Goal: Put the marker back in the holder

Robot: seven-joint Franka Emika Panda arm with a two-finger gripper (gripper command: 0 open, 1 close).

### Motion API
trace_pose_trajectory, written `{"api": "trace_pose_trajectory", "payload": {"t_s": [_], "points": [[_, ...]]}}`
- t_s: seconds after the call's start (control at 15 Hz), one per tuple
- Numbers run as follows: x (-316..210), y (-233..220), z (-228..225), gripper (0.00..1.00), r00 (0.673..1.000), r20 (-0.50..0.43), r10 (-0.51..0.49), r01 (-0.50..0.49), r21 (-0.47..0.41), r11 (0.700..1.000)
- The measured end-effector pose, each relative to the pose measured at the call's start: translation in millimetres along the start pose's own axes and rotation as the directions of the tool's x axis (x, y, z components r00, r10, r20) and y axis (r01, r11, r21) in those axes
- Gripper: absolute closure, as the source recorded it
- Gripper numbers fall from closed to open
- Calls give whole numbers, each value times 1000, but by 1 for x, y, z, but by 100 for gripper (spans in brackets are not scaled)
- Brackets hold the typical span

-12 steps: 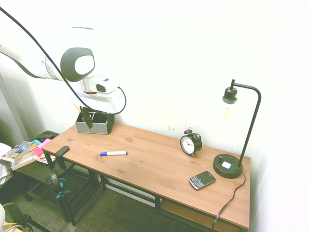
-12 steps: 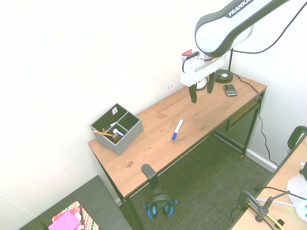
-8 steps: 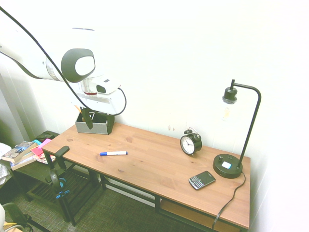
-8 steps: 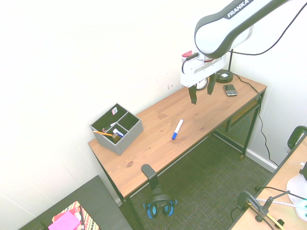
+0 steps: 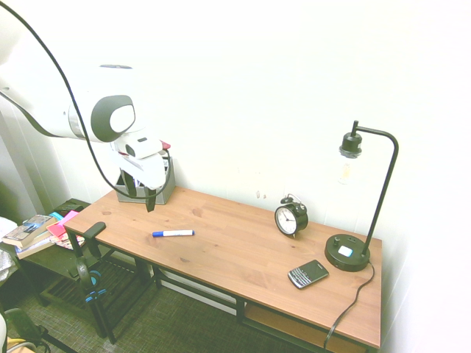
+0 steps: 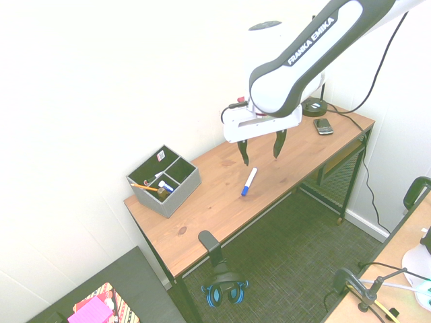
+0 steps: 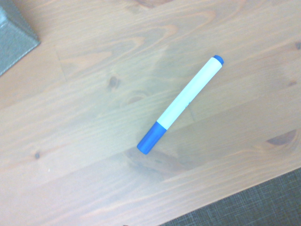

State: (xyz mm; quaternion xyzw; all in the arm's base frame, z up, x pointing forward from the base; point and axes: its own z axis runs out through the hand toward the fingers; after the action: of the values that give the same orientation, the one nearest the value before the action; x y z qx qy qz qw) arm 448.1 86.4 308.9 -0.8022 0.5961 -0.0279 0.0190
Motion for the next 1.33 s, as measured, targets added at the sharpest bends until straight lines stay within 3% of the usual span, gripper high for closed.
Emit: {"api": "trace_pose_trajectory", "payload": {"t_s": [0.2,0.47,0.53,1.33], "points": [[-12,-3,32,0,992,-27,123,-124,-28,992],[-13,-19,85,0,984,11,180,-180,-39,983],[-10,-24,97,100,981,15,193,-192,-42,980],[11,-43,136,100,963,-1,268,-268,-34,963]]}}
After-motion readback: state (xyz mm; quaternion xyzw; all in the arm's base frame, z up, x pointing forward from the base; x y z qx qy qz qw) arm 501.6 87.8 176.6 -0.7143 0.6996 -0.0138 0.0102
